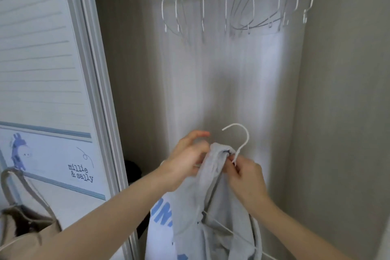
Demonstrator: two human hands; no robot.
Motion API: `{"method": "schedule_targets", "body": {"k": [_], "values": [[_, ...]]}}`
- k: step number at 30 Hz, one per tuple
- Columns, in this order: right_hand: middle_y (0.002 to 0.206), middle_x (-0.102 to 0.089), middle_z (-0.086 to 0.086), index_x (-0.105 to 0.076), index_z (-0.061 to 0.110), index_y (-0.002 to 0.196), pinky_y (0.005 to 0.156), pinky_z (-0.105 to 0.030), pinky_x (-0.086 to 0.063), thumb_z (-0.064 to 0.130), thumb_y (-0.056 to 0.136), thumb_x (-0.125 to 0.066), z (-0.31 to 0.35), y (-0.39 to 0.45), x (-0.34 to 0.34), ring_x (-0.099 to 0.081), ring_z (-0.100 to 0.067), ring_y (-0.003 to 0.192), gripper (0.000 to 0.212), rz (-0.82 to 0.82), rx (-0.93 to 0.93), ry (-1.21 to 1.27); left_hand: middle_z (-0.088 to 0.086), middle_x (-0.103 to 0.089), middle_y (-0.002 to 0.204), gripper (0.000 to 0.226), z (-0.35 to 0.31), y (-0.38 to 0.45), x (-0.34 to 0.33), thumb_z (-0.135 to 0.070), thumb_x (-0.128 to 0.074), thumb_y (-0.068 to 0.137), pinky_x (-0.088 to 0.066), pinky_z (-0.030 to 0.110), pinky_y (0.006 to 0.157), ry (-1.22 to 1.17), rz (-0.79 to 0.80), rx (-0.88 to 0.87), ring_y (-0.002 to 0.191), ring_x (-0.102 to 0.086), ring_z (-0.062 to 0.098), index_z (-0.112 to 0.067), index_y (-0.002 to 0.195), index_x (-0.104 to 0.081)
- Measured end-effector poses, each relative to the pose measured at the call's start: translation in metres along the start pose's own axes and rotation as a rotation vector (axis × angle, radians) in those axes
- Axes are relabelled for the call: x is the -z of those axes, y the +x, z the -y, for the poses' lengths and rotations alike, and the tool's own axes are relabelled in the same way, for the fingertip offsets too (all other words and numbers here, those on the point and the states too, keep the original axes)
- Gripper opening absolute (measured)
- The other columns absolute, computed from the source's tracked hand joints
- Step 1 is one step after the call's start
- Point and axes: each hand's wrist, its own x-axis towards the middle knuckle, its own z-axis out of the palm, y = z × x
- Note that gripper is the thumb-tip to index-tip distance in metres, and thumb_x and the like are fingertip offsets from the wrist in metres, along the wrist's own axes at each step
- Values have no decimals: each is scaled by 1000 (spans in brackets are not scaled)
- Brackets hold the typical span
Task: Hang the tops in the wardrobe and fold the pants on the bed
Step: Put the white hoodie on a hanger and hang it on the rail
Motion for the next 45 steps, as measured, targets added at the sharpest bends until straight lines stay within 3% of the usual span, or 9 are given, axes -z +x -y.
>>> {"method": "schedule_targets", "body": {"k": [2,6,9,12,16,27,36,42,45], "values": [[57,-61,-1,-62,16,66,50,-25,-38,21,93,-59,-1,-3,10,-49,-5,48,28,-56,-44,223,8,-73,96,47,-3,-3,12,8,-36,90,-54,29,64,-186,111,9,85,-65,24,-19,123,-55],[48,-54,6,-64,19,59,46,-17,-37,18,93,-60,4,-3,28,-41,-2,42,35,-92,-87,498,1,-69,117,39,-12,3,36,12,-59,87,-53,25,88,466,164,-461,105,-67,8,-11,118,-63],[52,-52,-10,-65,16,62,48,-29,-36,16,93,-59,8,0,36,-38,-11,44,32,-66,-87,554,-13,-62,113,46,-21,15,47,-23,-78,79,-40,11,89,970,204,-594,103,-53,2,-22,122,-63],[55,-51,-19,-64,15,60,50,-33,-36,15,93,-59,6,-3,42,-38,-15,44,34,-42,-67,546,-21,-58,78,53,-19,24,58,-75,-53,70,-33,22,85,1442,141,-454,82,-51,2,-30,97,-66],[42,-49,12,-59,27,58,46,-12,-32,13,92,-60,0,-2,41,-39,-4,39,37,-42,-1,342,-13,-43,48,50,-1,28,57,-60,-60,83,-24,20,47,1266,168,-436,48,-39,7,-24,56,-40],[56,-55,-10,-57,3,65,56,-44,-42,16,97,-50,5,-8,29,-45,-12,52,36,-57,60,259,-17,-41,68,34,27,9,3,-27,-54,96,-31,24,58,1094,54,-720,66,-45,16,-35,70,-33],[104,-48,1,-49,18,110,82,-30,-40,24,92,-47,9,0,50,-46,-19,92,19,-221,339,-238,2,-59,78,21,14,15,14,-29,-53,95,-49,43,69,864,-307,-704,71,-56,27,-22,115,-53],[108,-60,16,-46,28,115,90,-24,-47,43,95,-48,-22,-51,-5,-57,0,97,25,659,-170,67,5,-63,77,15,-21,27,19,-23,-54,97,-50,50,80,820,-488,-807,73,-58,25,-19,111,-54],[121,-58,19,-50,31,121,98,-20,-41,59,87,-51,-22,-41,-6,-53,3,112,45,849,-187,190,2,-63,79,12,-39,35,31,-24,-56,95,-48,53,87,757,-568,-762,77,-59,26,-22,108,-54]]}}
